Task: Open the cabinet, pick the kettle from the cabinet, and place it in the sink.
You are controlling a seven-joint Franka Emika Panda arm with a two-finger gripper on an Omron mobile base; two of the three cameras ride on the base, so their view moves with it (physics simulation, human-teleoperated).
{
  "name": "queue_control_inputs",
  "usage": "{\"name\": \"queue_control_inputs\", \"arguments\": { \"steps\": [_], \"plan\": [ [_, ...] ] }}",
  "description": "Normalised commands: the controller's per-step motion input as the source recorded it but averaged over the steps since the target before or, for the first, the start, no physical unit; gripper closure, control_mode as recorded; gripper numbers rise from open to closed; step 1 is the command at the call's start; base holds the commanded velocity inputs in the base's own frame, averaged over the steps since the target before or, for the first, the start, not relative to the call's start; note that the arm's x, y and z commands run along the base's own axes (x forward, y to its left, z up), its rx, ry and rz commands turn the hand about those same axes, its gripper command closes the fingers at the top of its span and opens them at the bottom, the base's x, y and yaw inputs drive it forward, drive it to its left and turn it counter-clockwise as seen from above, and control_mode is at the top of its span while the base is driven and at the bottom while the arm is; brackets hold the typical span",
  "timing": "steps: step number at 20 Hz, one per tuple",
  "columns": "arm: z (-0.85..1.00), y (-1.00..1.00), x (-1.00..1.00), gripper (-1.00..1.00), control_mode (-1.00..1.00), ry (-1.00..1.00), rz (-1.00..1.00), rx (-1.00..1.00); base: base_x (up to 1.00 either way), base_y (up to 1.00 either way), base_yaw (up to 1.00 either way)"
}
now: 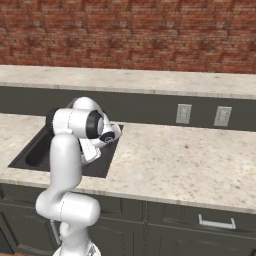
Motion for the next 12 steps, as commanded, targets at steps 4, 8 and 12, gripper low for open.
{"name": "queue_control_inputs", "arguments": {
  "steps": [4, 8, 12],
  "plan": [
    [-0.14, 0.04, 0.24, 1.00, -1.00, 0.00, 0.00, -0.01, 0.00, 0.00, 0.00],
    [-0.17, 0.05, 0.21, 1.00, -1.00, 0.00, 0.00, -0.01, 0.00, 0.00, 0.00],
    [-0.18, 0.06, 0.21, 1.00, -1.00, 0.00, 0.00, 0.00, 0.00, 0.00, 0.00]
  ]
}}
